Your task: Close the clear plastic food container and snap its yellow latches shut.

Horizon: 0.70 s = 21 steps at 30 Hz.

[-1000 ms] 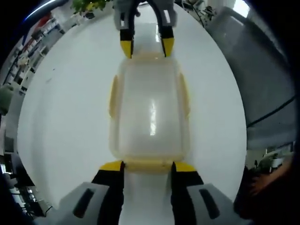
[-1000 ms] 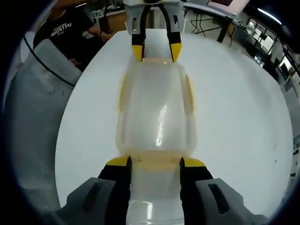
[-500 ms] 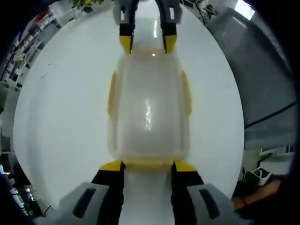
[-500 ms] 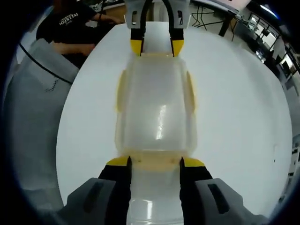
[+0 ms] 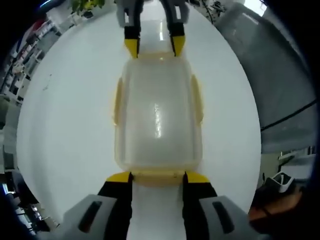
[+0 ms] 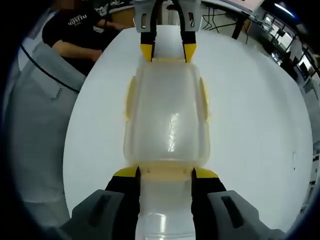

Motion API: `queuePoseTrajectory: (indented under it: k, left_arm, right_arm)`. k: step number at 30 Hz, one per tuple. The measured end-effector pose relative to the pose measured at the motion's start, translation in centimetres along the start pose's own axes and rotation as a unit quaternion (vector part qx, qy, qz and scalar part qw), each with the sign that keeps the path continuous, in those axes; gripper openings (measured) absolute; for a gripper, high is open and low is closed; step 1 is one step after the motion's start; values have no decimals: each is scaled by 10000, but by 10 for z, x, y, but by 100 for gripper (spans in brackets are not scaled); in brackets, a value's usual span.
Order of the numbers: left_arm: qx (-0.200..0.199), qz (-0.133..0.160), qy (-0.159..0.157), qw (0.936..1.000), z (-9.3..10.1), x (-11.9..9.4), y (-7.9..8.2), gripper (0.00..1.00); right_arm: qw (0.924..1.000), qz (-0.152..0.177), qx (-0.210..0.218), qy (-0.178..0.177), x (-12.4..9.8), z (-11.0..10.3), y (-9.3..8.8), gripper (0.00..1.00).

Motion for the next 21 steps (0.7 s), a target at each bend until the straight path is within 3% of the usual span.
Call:
queuePoseTrajectory:
  k: [21]
  left_arm:
    - [-119,-4,236,9997,-2,-33,11,34]
  right_arm:
    - [9995,202,-91,-214,-37,-1,3,36]
Point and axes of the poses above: the point that each gripper's makers call its tool centre point, and the gripper's own axes: x roughly forward along the fingers, z roughly to its right, y roughly out of its top, the point moved 4 cm from there along -x, roughly backward along the fingers, and after that the axes turned 4 degrees about -z, right-handed, at the moved point
